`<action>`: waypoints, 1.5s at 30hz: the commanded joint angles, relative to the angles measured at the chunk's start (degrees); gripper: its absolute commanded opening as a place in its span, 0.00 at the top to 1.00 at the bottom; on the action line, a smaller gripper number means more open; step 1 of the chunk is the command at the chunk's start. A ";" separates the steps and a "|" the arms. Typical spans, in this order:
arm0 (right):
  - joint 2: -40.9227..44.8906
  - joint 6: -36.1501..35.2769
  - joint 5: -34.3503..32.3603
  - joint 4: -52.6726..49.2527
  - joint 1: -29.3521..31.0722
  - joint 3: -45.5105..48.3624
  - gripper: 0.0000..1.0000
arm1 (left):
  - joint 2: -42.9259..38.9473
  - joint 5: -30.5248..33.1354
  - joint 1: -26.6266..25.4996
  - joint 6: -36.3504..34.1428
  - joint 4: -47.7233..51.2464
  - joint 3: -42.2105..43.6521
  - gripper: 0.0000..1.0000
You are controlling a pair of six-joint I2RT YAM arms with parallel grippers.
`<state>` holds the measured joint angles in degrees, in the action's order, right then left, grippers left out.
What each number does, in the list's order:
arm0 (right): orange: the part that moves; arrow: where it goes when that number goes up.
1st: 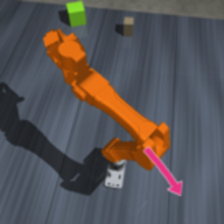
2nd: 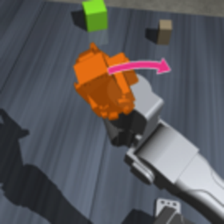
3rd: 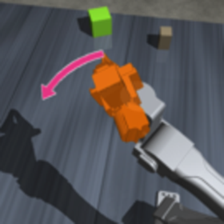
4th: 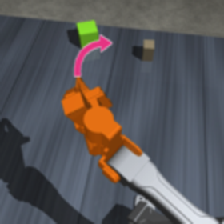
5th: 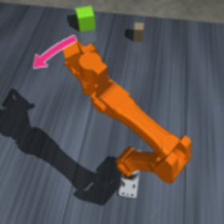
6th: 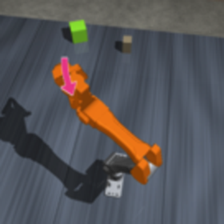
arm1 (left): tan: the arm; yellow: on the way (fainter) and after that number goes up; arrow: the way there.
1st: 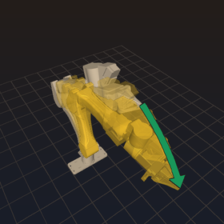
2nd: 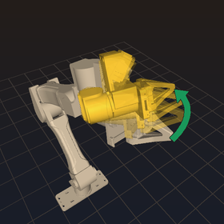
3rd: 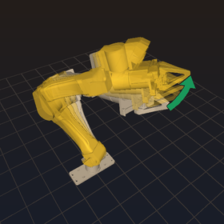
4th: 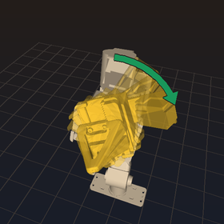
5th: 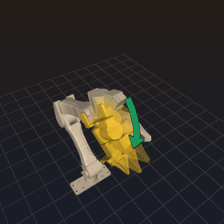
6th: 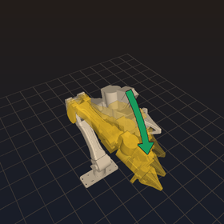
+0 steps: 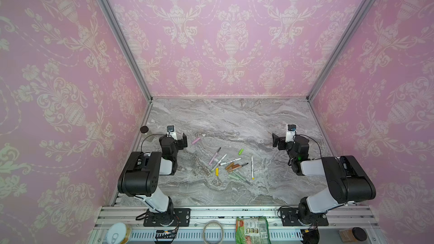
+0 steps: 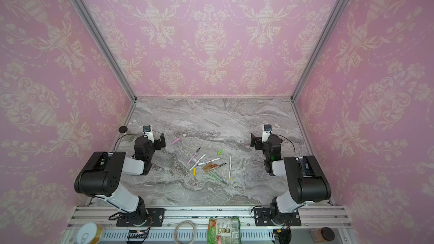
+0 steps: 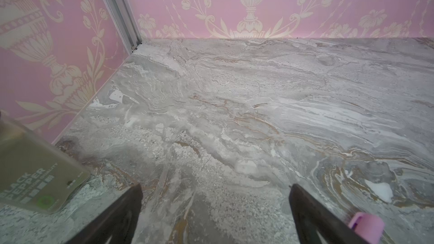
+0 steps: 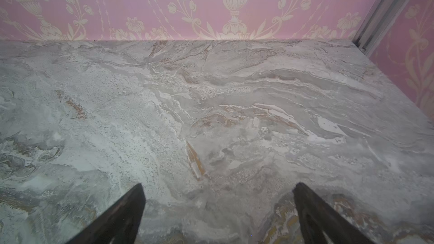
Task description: Insert the pens into the pen caps
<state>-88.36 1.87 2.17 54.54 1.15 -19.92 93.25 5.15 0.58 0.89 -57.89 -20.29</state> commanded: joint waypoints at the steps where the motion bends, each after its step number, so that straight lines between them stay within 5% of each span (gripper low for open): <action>1: -0.24 -0.33 -0.05 0.23 -0.42 -0.69 0.00 | 0.44 -1.24 -0.17 -1.46 -0.96 0.43 0.01; 18: -0.17 -0.31 0.03 -0.57 -0.39 -1.08 0.00 | 0.39 -5.67 2.27 0.52 0.63 -0.30 0.01; 29: 0.40 1.77 -5.59 0.13 -0.44 -0.53 0.00 | -0.71 -0.71 2.23 1.94 0.53 -0.07 0.01; 34: 15.22 3.55 -4.36 -26.29 -0.45 -8.74 0.00 | -11.31 -2.19 2.23 1.25 15.92 -3.83 0.01; 38: 22.43 21.71 -6.52 -48.86 -0.66 -19.96 0.00 | -23.15 -1.69 2.41 10.81 28.84 -9.20 0.01; 42: 25.81 27.33 3.60 -51.93 -1.43 -22.42 0.05 | -30.69 -2.43 3.04 25.84 42.07 -16.52 0.01; 45: 26.36 31.94 7.40 -54.88 -1.44 -23.19 0.14 | -33.06 -11.17 3.38 27.02 44.18 -18.99 0.01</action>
<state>-61.14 25.45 3.86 10.15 -0.25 -43.18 61.34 0.49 3.33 20.32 -23.57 -37.95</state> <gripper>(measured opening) 0.869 0.993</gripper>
